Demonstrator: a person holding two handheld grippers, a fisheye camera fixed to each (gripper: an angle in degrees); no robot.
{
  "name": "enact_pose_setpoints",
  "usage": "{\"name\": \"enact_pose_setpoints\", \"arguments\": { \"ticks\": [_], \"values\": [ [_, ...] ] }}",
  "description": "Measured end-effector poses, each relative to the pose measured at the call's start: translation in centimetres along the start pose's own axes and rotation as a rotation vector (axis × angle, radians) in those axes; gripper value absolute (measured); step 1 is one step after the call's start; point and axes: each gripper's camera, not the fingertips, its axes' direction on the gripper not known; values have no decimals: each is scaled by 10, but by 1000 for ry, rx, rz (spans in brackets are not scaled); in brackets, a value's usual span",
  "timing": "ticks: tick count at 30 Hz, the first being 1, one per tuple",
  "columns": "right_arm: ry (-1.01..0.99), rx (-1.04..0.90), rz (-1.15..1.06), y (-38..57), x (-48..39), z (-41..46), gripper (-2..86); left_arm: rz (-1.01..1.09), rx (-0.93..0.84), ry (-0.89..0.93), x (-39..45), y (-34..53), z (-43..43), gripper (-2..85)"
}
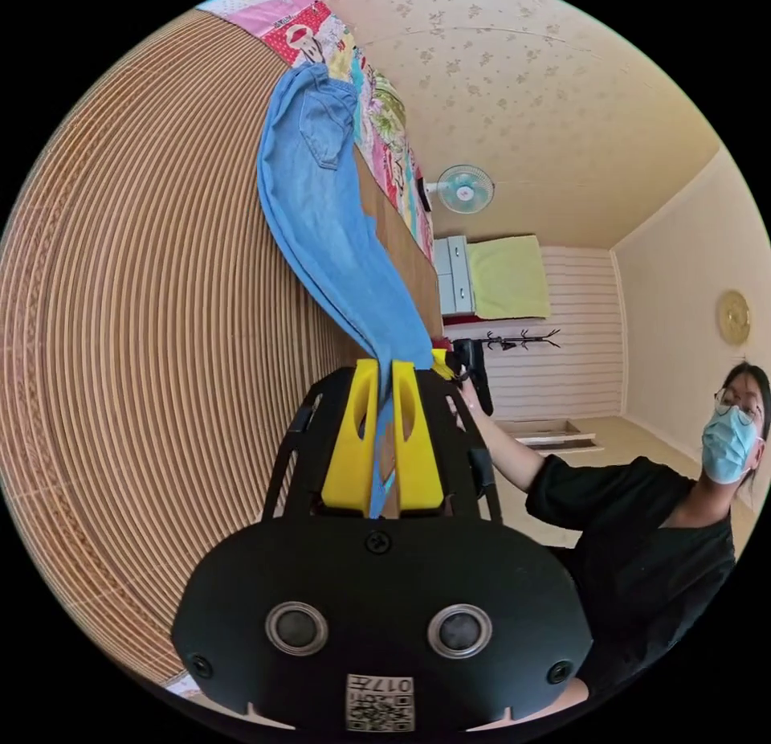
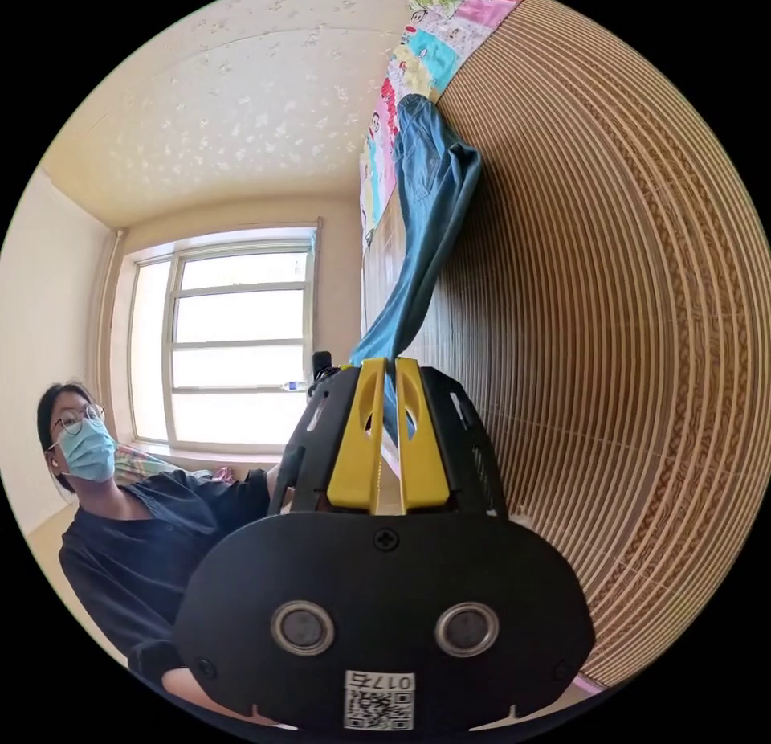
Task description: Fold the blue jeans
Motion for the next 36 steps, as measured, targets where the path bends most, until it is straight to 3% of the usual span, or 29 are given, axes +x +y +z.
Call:
{"name": "enact_pose_setpoints", "arguments": {
  "ticks": [5, 12, 16, 20, 28, 36],
  "values": [
    [4, 38, 125, 15, 57, 13, 69, -80, -16, -12, -36, 14, 23, 16],
    [-56, 44, 107, 35, 96, 41, 150, -133, 6, 14, -77, 32, 43, 120],
    [-162, -7, 115, 27, 106, 65, 147, -213, -30, 197, -99, 37, 65, 66],
    [-267, -94, 67, 24, 95, 87, 81, -147, 21, 227, -83, 51, 61, 9],
    [-147, -106, -204, 97, -25, 55, 29, 182, 63, 195, 52, 113, 12, -6],
    [-119, -19, -642, 230, -251, -3, 22, 542, 145, 177, 250, 197, -45, -7]
  ]
}}
